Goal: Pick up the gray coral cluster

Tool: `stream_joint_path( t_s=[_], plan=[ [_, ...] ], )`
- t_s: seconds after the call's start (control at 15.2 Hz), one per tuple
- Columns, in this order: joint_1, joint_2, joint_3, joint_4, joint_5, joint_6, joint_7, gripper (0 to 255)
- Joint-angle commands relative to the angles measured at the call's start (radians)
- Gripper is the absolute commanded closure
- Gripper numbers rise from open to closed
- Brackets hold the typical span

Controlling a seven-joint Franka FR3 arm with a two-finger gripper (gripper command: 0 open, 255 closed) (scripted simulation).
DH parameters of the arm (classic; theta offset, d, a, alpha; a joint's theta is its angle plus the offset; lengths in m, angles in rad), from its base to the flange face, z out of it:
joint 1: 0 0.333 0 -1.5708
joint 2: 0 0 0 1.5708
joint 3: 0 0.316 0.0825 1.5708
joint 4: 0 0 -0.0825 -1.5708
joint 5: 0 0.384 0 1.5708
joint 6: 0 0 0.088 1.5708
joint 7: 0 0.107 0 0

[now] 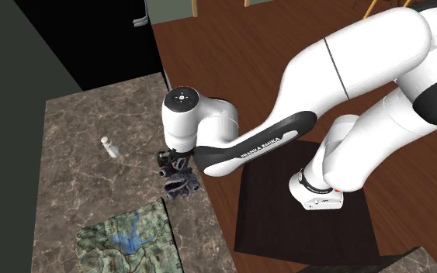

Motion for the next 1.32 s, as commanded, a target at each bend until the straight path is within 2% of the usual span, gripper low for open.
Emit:
stream_joint_path(
  t_s=[0.0, 0.26, 0.33, 0.92, 1.25],
  plan=[
    [-0.004, 0.018, 0.003, -0.011, -0.011, 0.028, 0.01, 0],
    [-0.007, 0.043, 0.007, -0.025, -0.029, 0.065, 0.025, 0],
    [-0.007, 0.042, 0.007, -0.025, -0.029, 0.065, 0.026, 255],
    [-0.007, 0.043, 0.007, -0.025, -0.029, 0.065, 0.025, 255],
    [-0.001, -0.005, -0.001, 0.004, 0.003, -0.006, -0.002, 255]
  ],
)
